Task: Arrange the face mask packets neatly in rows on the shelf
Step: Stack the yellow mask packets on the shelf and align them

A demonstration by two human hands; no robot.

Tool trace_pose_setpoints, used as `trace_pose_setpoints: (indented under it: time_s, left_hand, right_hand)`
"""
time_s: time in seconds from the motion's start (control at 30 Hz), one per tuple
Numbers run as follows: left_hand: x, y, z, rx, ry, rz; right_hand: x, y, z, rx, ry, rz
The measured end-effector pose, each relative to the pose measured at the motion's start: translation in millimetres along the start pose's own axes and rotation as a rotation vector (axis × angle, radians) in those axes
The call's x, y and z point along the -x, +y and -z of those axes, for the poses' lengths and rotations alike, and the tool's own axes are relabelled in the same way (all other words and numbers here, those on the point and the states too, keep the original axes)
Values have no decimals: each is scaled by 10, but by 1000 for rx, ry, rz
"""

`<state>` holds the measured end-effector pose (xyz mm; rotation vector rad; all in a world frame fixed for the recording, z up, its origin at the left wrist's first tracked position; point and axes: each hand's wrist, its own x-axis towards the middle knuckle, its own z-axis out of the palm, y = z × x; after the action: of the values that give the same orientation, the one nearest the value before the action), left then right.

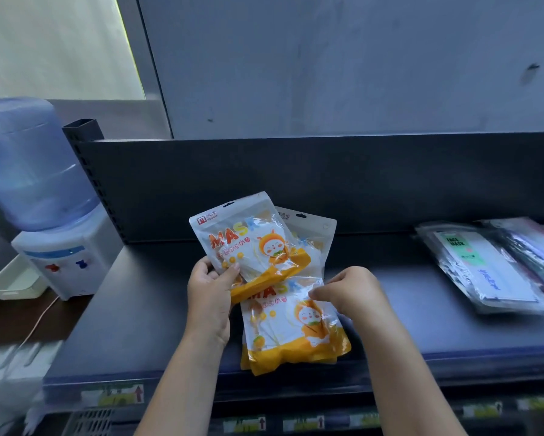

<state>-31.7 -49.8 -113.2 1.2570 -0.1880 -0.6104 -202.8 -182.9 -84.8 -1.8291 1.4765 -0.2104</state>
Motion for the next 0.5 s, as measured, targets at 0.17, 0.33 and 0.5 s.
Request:
trace_pose_setpoints:
  time_s: [0.17,0.33,0.5]
  left_hand:
    - [36,-6,73,14,4,23]
    - [54,50,157,46,3,-13]
    - [93,90,148,39,-33,-31]
  right_hand:
    - [26,-1,-52,-148,-12,-41]
    - [39,36,-17,-492,-19,-5]
    - [54,157,147,-810,-32,96]
